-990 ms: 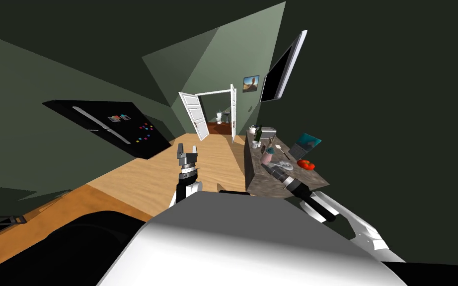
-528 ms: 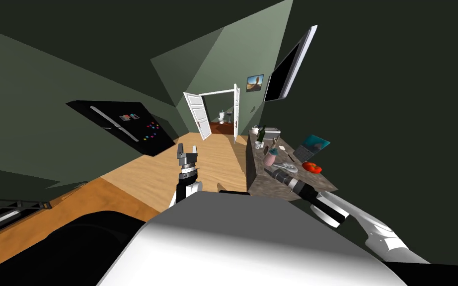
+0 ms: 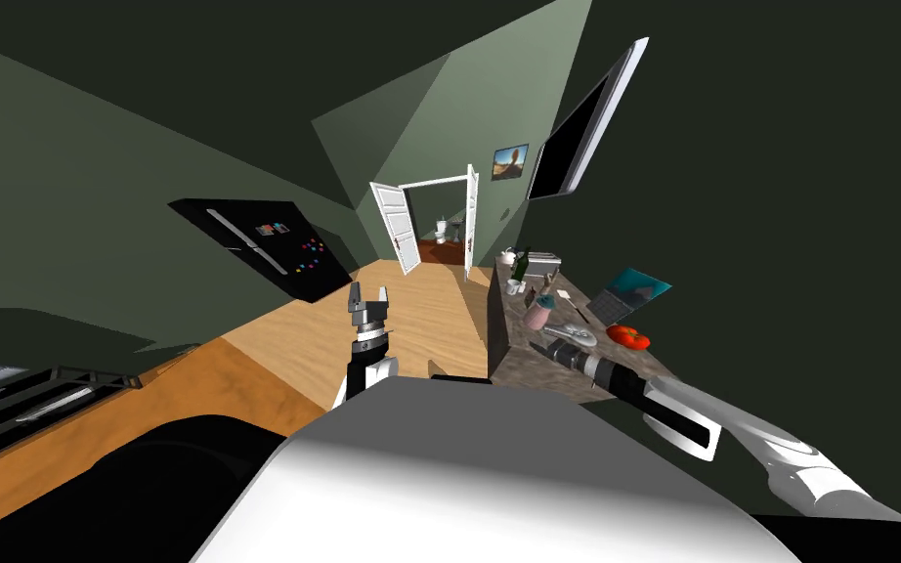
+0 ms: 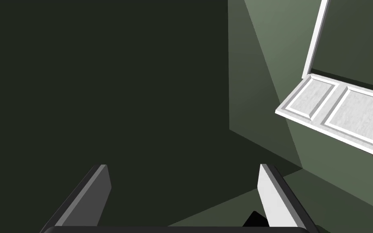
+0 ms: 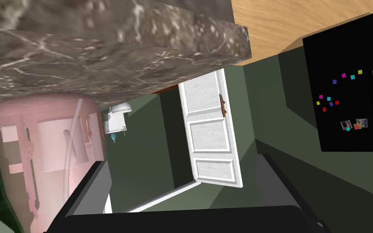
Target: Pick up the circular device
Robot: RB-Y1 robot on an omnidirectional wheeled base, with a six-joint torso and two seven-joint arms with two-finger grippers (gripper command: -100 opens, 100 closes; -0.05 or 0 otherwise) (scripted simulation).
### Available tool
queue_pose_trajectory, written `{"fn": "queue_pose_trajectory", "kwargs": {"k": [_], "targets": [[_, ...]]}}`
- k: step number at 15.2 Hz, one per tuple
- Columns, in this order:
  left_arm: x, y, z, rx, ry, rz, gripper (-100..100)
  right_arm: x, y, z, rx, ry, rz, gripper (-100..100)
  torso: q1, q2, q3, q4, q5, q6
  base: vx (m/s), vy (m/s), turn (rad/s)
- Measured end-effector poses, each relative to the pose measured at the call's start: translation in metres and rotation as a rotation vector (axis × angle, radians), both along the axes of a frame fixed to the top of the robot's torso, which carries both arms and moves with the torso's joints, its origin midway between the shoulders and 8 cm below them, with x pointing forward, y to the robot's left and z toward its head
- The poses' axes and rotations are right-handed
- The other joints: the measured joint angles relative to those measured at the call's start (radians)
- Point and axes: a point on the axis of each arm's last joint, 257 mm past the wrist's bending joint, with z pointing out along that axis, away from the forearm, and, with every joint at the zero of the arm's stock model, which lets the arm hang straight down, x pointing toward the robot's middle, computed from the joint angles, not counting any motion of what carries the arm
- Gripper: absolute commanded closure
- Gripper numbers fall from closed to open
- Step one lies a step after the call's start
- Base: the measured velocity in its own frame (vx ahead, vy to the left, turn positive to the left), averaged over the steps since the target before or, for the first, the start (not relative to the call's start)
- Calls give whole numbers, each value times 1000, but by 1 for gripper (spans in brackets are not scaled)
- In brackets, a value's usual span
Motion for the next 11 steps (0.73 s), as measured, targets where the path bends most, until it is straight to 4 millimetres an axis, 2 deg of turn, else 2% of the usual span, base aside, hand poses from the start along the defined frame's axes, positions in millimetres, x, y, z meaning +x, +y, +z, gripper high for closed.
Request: {"fn": "queue_pose_trajectory", "kwargs": {"k": [5,9,11], "targets": [[0,0,0,0,0,0,0,-13,-42,-22,-160,71,47,-100,0,-1,0,0,0,0,13,13,114],[0,0,0,0,0,0,0,-29,-74,-30,-271,123,86,-100,0,-1,-1,0,0,0,20,12,123],[0,0,0,0,0,0,0,-38,-97,-35,-339,158,108,-100,0,-2,-1,0,0,0,41,12,132]]}}
